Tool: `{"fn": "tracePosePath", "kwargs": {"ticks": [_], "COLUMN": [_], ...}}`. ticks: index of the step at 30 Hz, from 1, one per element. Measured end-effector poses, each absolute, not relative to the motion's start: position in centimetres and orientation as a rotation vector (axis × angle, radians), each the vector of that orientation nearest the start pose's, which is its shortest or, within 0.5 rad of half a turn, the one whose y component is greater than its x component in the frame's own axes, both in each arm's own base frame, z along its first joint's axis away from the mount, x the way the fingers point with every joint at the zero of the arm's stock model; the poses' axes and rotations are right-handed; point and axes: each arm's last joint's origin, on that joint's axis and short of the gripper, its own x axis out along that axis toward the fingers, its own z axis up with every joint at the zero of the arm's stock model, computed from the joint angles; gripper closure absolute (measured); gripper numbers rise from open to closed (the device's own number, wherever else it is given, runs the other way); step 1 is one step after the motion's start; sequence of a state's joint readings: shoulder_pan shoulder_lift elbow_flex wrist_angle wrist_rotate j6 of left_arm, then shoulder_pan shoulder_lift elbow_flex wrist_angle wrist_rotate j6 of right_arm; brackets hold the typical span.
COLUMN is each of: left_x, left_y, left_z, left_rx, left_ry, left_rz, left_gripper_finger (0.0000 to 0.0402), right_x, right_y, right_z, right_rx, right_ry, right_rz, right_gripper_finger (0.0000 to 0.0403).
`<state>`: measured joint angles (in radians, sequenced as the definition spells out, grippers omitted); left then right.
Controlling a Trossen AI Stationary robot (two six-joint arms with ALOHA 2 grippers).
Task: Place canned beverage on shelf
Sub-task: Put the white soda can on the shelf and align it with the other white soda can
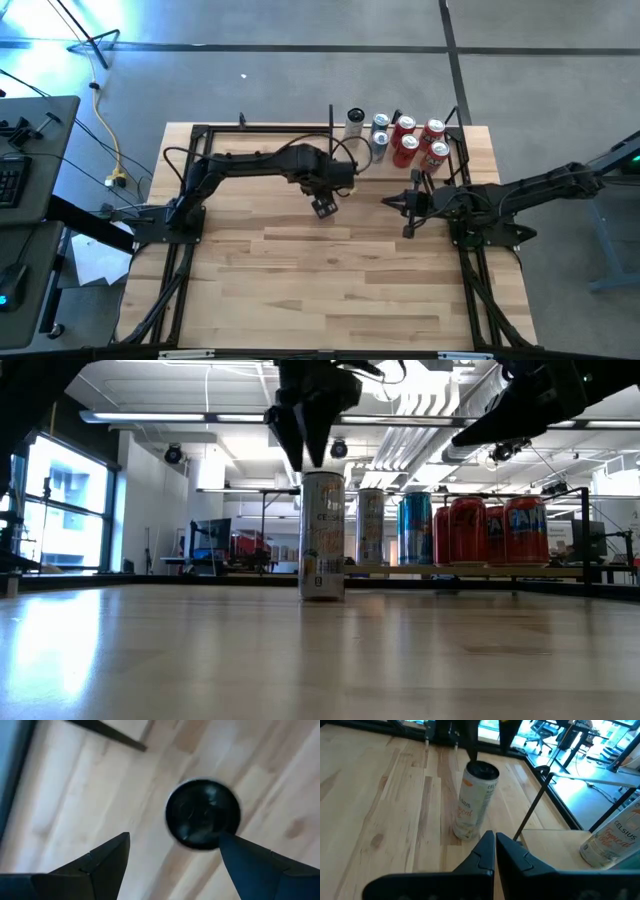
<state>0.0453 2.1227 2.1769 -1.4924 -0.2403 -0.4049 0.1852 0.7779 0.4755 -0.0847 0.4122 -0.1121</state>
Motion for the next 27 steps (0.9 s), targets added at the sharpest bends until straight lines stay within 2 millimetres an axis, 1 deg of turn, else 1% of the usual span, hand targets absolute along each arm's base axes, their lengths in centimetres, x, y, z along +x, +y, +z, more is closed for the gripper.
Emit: {"fn": "tracePosePath", "kwargs": {"ticks": [2,5,7,9,11,13,15,18,20,22,27], "left_x": [40.7,40.2,40.2,40.2,40.0,39.4,38.5,36.6,35.2,33.5,29.9], "left_y": [1.5,-0.6,-2.2,-3.6,-4.7,-5.5,-5.7,-5.8,-5.6,-5.5,-5.1], "left_z": [30.9,31.3,31.3,30.8,29.8,28.8,28.3,27.5,27.1,27.1,26.0], "left_rx": [-0.104,0.046,0.098,0.153,0.215,0.25,0.241,0.201,0.151,0.098,0.004], "left_ry": [1.375,1.347,1.329,1.316,1.315,1.327,1.31,1.262,1.196,1.108,0.844], "left_rz": [0.566,0.633,0.627,0.621,0.648,0.672,0.687,0.687,0.674,0.652,0.535], "left_gripper_finger": [0.0108,0.0121,0.0135,0.0152,0.0172,0.0192,0.0213,0.0243,0.0263,0.0282,0.0328], "right_x": [17.2,17.7,18.2,18.7,19.0,19.2,19.5,20.4,21.4,22.5,25.2], "right_y": [2.0,2.2,2.5,2.6,2.6,2.3,2.0,1.5,1.2,0.9,-0.2], "right_z": [23.5,23.1,22.5,21.5,20.3,19.5,18.9,18.3,18.2,18.3,19.2], "right_rx": [-0.229,-0.235,-0.238,-0.24,-0.245,-0.235,-0.212,-0.2,-0.184,-0.177,-0.17], "right_ry": [0.397,0.415,0.353,0.294,0.255,0.195,0.151,0.164,0.185,0.199,0.211], "right_rz": [-0.202,-0.16,-0.11,-0.053,-0.03,-0.045,-0.069,-0.084,-0.077,-0.066,-0.106], "right_gripper_finger": [0.0402,0.0402,0.0402,0.0403,0.0403,0.0402,0.0402,0.0391,0.0369,0.0338,0.0234]}}
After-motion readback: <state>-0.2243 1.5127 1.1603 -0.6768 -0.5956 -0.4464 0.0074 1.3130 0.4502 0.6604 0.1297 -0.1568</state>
